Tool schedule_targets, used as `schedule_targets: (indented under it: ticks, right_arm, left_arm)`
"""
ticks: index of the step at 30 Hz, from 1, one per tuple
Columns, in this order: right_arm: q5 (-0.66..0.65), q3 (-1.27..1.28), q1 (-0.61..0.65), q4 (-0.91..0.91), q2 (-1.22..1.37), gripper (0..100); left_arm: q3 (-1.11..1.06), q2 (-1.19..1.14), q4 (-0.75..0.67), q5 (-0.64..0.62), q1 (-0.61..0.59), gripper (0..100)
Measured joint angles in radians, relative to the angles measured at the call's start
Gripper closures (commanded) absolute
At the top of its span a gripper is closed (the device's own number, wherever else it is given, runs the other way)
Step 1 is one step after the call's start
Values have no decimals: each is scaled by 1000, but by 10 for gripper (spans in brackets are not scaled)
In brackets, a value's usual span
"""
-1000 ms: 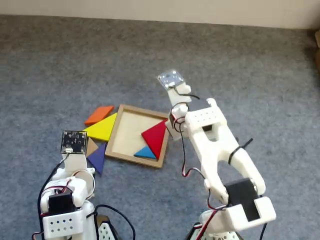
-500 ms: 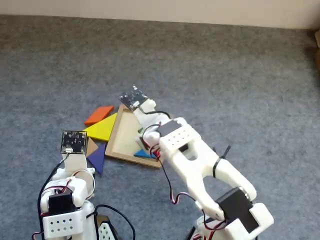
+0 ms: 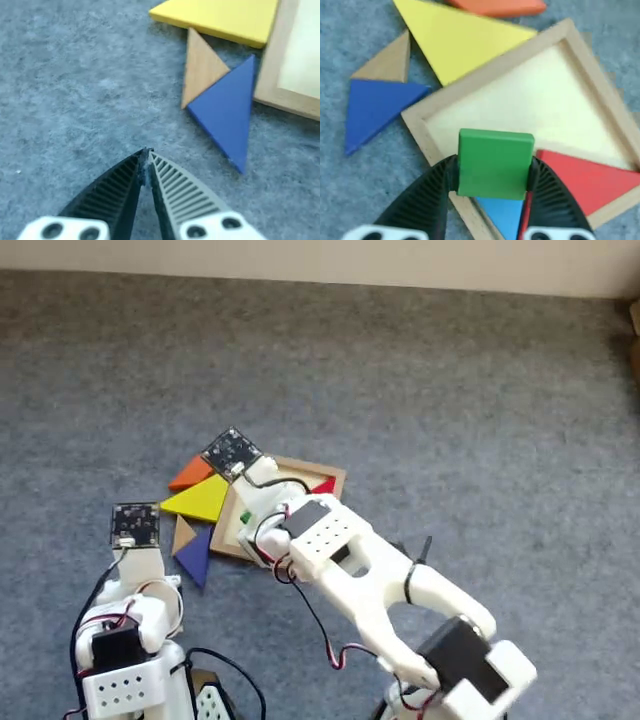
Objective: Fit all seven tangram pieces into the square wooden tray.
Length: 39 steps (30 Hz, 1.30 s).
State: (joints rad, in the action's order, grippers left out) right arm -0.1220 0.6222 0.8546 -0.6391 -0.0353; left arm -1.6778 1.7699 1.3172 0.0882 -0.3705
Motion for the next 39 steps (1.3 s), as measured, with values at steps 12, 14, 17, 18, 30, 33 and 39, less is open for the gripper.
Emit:
schedule_targets:
  ticks: [12,14,17,18,30,33,39]
  right_arm:
    - [21,-2,3,-18,44,777]
    - [21,-2,3,-25,43,777]
    - [20,-2,3,-32,29,775]
    - [20,-2,3,-38,18,774]
    - [11,0,2,-38,-83,826]
    - [-15,0,2,-40,-83,927]
    - [-23,9,2,-40,-83,961]
  left_arm:
    - [0,0,0,0,-31,994]
    - [0,0,0,0,-31,994]
    - [0,0,0,0,-31,994]
    - [0,0,0,0,-31,994]
    - [0,0,0,0,-31,994]
    - [0,0,0,0,-31,994]
    - [0,0,0,0,-31,994]
